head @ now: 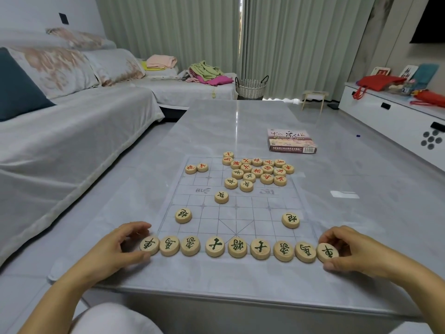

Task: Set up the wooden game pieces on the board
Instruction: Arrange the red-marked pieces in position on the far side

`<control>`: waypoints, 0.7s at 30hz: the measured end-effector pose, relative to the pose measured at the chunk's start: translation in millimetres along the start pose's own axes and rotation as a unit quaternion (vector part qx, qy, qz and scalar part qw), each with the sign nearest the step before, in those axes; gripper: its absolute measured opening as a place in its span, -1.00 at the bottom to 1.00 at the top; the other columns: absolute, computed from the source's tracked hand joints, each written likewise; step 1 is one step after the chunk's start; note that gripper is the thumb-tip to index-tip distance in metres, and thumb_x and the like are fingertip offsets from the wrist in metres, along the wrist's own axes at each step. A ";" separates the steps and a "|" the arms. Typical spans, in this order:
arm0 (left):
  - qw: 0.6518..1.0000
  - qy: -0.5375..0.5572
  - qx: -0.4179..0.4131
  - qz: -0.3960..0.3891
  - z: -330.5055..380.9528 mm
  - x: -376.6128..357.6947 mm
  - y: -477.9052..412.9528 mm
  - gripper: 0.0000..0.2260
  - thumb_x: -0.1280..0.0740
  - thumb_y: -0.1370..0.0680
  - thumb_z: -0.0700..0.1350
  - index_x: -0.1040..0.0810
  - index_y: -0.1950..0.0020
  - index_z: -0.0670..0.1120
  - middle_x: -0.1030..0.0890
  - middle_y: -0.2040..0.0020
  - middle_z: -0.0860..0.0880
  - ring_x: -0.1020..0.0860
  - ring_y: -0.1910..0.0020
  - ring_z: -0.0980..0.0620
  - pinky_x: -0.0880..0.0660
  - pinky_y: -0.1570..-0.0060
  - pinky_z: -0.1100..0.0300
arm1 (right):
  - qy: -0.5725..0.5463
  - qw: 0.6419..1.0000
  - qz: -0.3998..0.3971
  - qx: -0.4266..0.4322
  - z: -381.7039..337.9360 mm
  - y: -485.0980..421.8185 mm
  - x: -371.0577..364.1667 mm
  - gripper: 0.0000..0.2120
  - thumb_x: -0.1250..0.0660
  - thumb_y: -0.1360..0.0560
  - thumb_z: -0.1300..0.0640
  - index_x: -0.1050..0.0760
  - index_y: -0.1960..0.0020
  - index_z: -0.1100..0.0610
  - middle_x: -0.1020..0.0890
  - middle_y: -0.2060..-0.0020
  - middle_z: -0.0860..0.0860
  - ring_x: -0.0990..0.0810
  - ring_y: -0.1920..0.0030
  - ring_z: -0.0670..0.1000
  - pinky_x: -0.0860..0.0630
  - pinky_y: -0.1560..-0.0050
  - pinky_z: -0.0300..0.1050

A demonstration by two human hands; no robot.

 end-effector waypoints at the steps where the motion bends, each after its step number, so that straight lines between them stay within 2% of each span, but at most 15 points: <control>1: 1.000 0.011 0.010 0.010 3.0 2.6 -1.4 -0.50 -0.54 -0.23 0.05 -0.47 -0.11 0.18 -0.57 -0.07 0.12 -0.51 -0.11 0.10 -0.40 -0.03 0.29 | -0.019 1.000 0.002 0.000 1.6 -0.6 0.7 -0.45 -0.54 -0.09 -0.19 -0.49 0.01 -0.04 -0.52 -0.01 0.02 -0.54 0.08 -0.05 -0.52 0.06 -0.19; 5: 0.995 0.011 -0.013 0.100 35.8 16.2 -15.1 -0.62 -0.48 -0.38 -0.10 -0.46 -0.13 0.10 -0.56 -0.04 0.10 -0.50 -0.10 0.14 -0.41 0.04 0.30 | -0.093 0.994 0.050 -0.014 4.1 -4.0 5.2 -0.64 -0.53 -0.23 -0.05 -0.53 0.04 0.01 -0.61 0.12 0.05 -0.55 0.15 -0.04 -0.48 0.11 -0.22; 7: 0.993 0.007 -0.029 0.117 58.4 15.8 -24.9 -0.68 -0.45 -0.40 -0.11 -0.46 -0.09 0.11 -0.56 -0.02 0.11 -0.50 -0.07 0.15 -0.42 0.03 0.26 | -0.098 0.991 0.091 -0.010 2.4 -7.3 8.7 -0.82 -0.46 -0.36 0.09 -0.53 0.07 0.02 -0.62 0.14 0.07 -0.55 0.14 0.01 -0.48 0.11 -0.18; 9: 0.992 0.001 -0.033 0.119 77.0 10.4 -37.3 -0.69 -0.44 -0.41 -0.08 -0.47 -0.11 0.08 -0.55 -0.02 0.10 -0.50 -0.06 0.13 -0.42 -0.05 0.18 | -0.101 0.986 0.135 0.000 -0.8 -10.1 12.8 -0.90 -0.40 -0.43 0.16 -0.54 0.07 0.04 -0.61 0.12 0.07 -0.56 0.12 0.03 -0.46 0.14 -0.21; 14: 0.989 -0.089 -0.019 0.116 89.9 -15.2 -64.4 -0.63 -0.41 -0.44 -0.03 -0.46 -0.23 0.02 -0.49 -0.07 0.09 -0.46 -0.08 0.11 -0.39 -0.11 0.18 | -0.111 0.973 0.201 0.029 -17.0 -16.2 16.5 -0.87 -0.33 -0.48 0.21 -0.52 0.10 -0.02 -0.60 0.13 0.01 -0.56 0.07 0.04 -0.46 0.17 -0.22; 17: 0.987 -0.128 0.034 0.087 71.0 -23.5 -72.7 -0.59 -0.41 -0.43 0.03 -0.46 -0.24 0.00 -0.51 -0.11 0.05 -0.47 -0.13 0.05 -0.40 -0.23 0.09 | -0.071 0.970 0.222 0.074 -41.9 -24.6 18.9 -0.80 -0.32 -0.49 0.24 -0.50 0.12 -0.08 -0.58 0.13 -0.05 -0.54 0.11 -0.09 -0.43 0.11 -0.35; 19: 0.988 -0.108 0.066 0.088 59.7 -20.6 -77.2 -0.60 -0.42 -0.42 0.05 -0.48 -0.22 -0.01 -0.53 -0.08 0.03 -0.49 -0.10 0.03 -0.42 -0.20 0.07 | -0.016 0.972 0.204 0.118 -68.7 -40.9 16.1 -0.80 -0.31 -0.50 0.20 -0.48 0.10 -0.11 -0.54 0.12 -0.11 -0.52 0.14 -0.19 -0.41 0.13 -0.44; 21: 0.987 -0.094 0.074 0.107 56.1 -17.2 -81.4 -0.62 -0.41 -0.42 0.06 -0.49 -0.20 -0.02 -0.53 -0.04 0.04 -0.50 -0.07 0.03 -0.42 -0.20 0.05 | 0.063 0.973 0.162 0.153 -99.8 -66.3 5.9 -0.85 -0.28 -0.51 0.12 -0.47 -0.03 -0.10 -0.50 0.03 -0.15 -0.48 0.11 -0.24 -0.39 0.09 -0.46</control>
Point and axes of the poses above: each hand's wrist, its own y-axis away from the middle knuckle, its own x-axis out of the back of the hand, z = x × y, the point moved 5 cm from there along -y, towards the middle knuckle
